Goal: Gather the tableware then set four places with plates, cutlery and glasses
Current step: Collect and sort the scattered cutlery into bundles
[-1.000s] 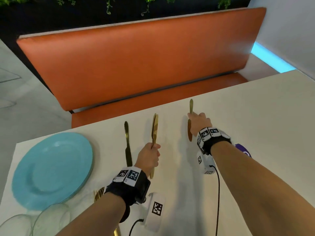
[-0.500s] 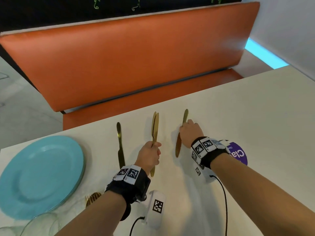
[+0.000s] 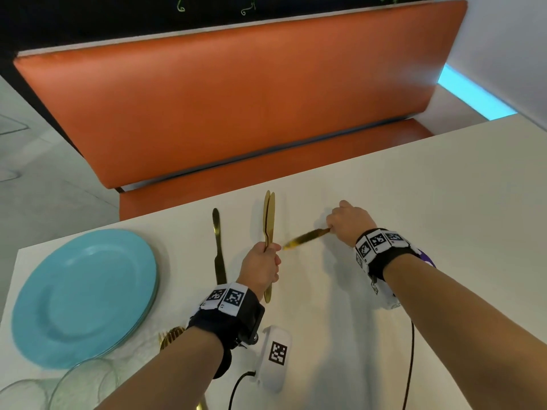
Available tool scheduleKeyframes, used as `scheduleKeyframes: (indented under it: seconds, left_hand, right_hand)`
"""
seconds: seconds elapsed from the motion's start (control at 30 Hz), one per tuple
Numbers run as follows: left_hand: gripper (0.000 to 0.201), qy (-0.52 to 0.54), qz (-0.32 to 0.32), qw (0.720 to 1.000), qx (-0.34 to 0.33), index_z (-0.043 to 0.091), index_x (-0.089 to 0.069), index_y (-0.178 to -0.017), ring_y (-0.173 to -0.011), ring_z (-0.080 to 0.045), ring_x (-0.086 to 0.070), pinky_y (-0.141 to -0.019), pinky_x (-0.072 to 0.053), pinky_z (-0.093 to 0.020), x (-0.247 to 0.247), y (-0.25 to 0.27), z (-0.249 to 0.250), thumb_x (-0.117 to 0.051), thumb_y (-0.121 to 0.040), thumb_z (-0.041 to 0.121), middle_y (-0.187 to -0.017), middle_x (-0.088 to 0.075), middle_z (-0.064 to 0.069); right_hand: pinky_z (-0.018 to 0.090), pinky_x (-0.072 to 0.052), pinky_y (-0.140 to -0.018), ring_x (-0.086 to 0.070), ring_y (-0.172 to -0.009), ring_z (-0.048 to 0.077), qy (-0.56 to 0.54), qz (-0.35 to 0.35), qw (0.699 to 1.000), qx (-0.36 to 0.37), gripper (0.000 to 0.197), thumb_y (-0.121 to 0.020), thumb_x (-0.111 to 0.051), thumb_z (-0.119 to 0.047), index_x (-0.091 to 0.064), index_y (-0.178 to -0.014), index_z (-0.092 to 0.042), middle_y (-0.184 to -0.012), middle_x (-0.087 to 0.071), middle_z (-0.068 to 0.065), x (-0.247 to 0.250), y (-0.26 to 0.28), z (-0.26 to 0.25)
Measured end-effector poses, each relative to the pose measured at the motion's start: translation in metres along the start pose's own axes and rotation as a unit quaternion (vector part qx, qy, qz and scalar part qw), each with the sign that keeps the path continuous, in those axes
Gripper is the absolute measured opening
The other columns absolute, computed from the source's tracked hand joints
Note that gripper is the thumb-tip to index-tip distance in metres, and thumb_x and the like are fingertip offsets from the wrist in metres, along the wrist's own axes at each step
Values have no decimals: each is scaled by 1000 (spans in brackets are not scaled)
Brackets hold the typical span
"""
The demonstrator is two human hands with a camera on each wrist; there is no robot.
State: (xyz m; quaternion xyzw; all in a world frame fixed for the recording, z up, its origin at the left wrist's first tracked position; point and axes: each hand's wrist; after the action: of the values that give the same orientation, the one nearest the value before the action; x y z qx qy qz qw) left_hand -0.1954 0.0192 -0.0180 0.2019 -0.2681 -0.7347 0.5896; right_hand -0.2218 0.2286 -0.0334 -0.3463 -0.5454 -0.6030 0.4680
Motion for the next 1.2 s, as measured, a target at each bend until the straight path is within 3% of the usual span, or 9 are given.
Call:
scheduleKeyframes:
  seconds: [0.17, 0.33, 0.47, 0.57, 0.77, 0.87, 1.0, 1.13, 1.2]
  left_hand:
    - [22, -17, 5, 1000, -15, 8, -52, -102, -57, -12, -38, -49, -33, -20, -1, 1, 1, -31, -102, 15, -70, -45, -3]
    - [22, -23, 3, 999, -23, 8, -52, -102, -58, -13, -41, -51, -36, -22, -2, 0, -2, -31, -102, 14, -71, -47, -4]
    - [21, -36, 3, 999, -25, 10, -52, -102, -60, -13, -43, -52, -39, -22, -2, 0, -4, -32, -102, 16, -72, -48, -3]
    - [21, -43, 4, 999, -26, 11, -52, -103, -61, -13, -44, -53, -40, -21, -2, 0, -5, -32, -101, 16, -73, -49, -3]
    - [20, -41, 6, 999, -22, 10, -52, -103, -60, -13, -44, -52, -39, -22, -5, 0, -10, -33, -101, 16, -72, -49, -4]
    - [21, -36, 6, 999, -23, 9, -52, -103, -60, -14, -46, -52, -40, -22, -6, 2, -11, -32, -101, 15, -72, -50, -4]
    - [17, 3, 4, 1000, -21, 5, -49, -101, -60, -18, -55, -56, -47, -26, -7, 4, -6, -32, -100, 9, -74, -53, -7]
    - [15, 8, 0, 1000, -12, 5, -49, -96, -71, -26, -61, -67, -53, -32, -6, 5, -5, -35, -99, 10, -82, -59, -10]
    - [17, -34, -4, 999, -16, 7, -52, -100, -81, -31, -65, -77, -54, -40, -5, 6, -5, -37, -98, 15, -89, -63, -11]
  right_hand:
    - [31, -46, -82, -50, -113, 23, -43, -63, 996, -51, 25, -94, -47, -14, -56, -117, -10, -118, -56, 8, 2, -2, -5]
    - [28, -49, -70, -56, -80, 22, -131, -117, 975, -133, 24, -88, -55, -25, -66, -104, -10, -105, -66, 8, 0, -1, -7]
    - [28, -53, -73, -61, -85, 21, -196, -124, 955, -183, 34, -76, -69, -36, -66, -102, -13, -102, -67, 5, -2, 6, -11]
    - [28, -54, -73, -64, -88, 21, -231, -125, 942, -210, 39, -70, -75, -34, -67, -101, -12, -100, -67, 4, -3, 10, -14]
    - [30, -56, -81, -64, -96, 22, -289, -114, 925, -219, 30, -71, -73, -22, -69, -99, -11, -105, -66, 7, -4, 17, -18]
    - [29, -56, -78, -64, -94, 22, -313, -117, 916, -220, 28, -73, -73, -23, -69, -96, -8, -104, -66, 9, -3, 22, -21]
    - [22, -49, -55, -60, -66, 20, -454, -68, 854, -246, 20, -74, -74, -22, -64, -78, -5, -79, -64, 8, 9, 29, -33]
    - [24, -45, -51, -48, -48, 15, -601, -51, 760, -242, 13, -69, -68, -8, -60, -59, -6, -65, -60, 9, 30, 31, -65]
    - [22, -38, -45, -44, -47, 15, -639, -63, 732, -229, 16, -66, -68, -5, -58, -53, -7, -62, -58, 10, 38, 28, -79]
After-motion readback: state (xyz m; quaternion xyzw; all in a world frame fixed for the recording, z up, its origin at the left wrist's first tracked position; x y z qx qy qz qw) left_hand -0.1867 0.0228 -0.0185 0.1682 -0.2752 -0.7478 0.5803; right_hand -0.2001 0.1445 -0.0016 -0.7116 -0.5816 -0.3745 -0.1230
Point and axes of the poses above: each hand's wrist, its own y-axis away from the middle knuckle, its own x-axis out of the back of the hand, z = x × y
